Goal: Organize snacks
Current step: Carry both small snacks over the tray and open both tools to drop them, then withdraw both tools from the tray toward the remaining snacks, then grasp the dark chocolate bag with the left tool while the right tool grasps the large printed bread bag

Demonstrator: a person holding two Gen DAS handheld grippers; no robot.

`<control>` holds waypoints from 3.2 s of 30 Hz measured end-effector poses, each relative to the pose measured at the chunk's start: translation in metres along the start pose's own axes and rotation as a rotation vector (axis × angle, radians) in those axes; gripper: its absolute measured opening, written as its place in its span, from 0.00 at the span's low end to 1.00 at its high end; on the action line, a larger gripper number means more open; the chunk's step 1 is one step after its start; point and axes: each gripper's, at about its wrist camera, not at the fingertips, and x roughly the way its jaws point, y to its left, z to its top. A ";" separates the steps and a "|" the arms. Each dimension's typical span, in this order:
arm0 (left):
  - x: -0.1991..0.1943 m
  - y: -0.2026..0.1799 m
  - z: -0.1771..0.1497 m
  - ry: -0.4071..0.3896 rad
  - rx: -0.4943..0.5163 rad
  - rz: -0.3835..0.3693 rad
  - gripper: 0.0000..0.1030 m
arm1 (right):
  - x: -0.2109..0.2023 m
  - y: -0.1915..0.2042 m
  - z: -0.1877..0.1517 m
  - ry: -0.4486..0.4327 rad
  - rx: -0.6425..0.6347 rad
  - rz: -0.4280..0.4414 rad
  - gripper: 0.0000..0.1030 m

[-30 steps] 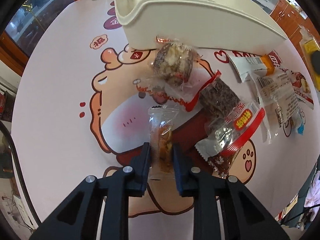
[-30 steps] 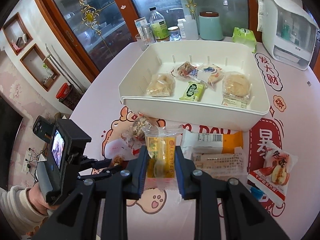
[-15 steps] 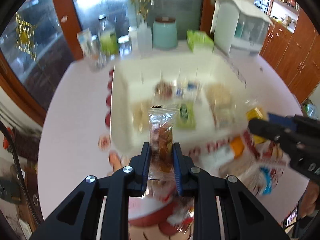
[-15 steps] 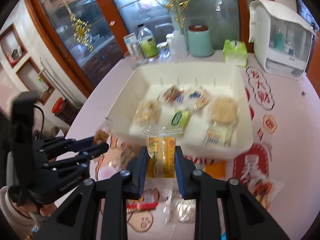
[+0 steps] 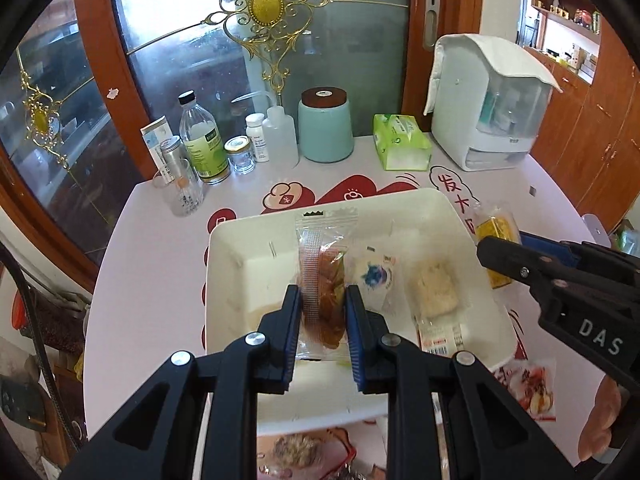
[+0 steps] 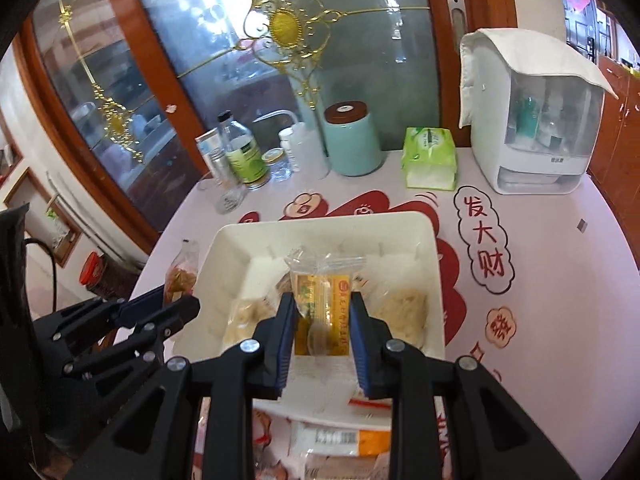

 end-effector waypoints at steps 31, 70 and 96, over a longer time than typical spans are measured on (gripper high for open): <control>0.032 0.023 -0.021 0.048 -0.127 0.064 0.85 | 0.036 -0.009 -0.021 0.102 0.007 -0.057 0.51; -0.010 0.018 -0.204 0.177 -0.128 -0.079 0.86 | -0.016 -0.010 -0.188 0.203 0.055 -0.112 0.71; 0.086 0.009 -0.219 0.399 -0.346 -0.041 0.86 | 0.063 -0.001 -0.207 0.323 -0.177 -0.181 0.99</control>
